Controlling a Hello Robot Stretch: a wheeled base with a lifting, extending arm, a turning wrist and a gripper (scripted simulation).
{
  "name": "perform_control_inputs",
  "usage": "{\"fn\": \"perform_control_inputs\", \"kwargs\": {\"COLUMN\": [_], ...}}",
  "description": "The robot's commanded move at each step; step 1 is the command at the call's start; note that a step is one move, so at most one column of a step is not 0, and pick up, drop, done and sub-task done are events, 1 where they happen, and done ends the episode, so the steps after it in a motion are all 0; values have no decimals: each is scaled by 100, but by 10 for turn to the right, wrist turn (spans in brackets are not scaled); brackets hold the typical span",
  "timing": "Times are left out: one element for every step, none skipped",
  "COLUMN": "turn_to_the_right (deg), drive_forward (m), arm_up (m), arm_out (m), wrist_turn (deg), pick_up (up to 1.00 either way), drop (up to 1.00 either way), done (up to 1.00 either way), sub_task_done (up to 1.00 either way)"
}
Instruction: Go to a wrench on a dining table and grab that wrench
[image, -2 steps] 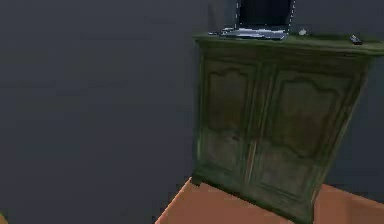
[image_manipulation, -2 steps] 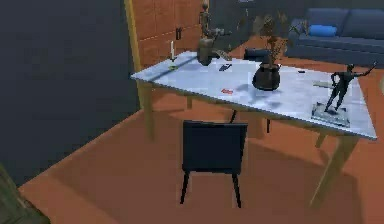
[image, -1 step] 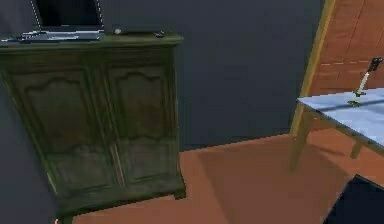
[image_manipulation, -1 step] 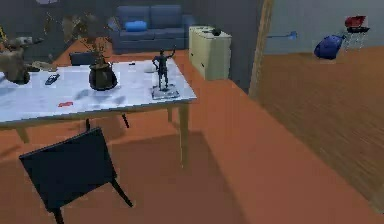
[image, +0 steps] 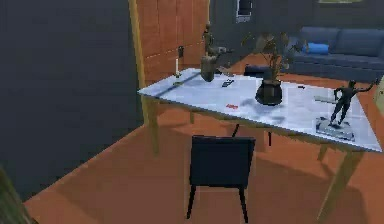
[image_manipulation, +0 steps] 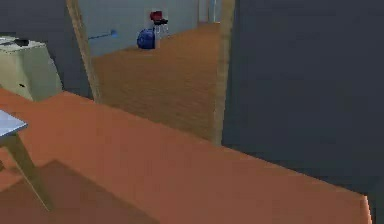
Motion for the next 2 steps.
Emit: {"fn": "perform_control_inputs", "kwargs": {"turn_to_the_right": [450, 270], "drive_forward": [0, 0], "arm_up": [0, 0], "arm_out": [0, 0], "wrist_turn": [0, 0], "pick_up": [0, 0], "drop": [0, 0], "done": [0, 0], "sub_task_done": [0, 0]}}
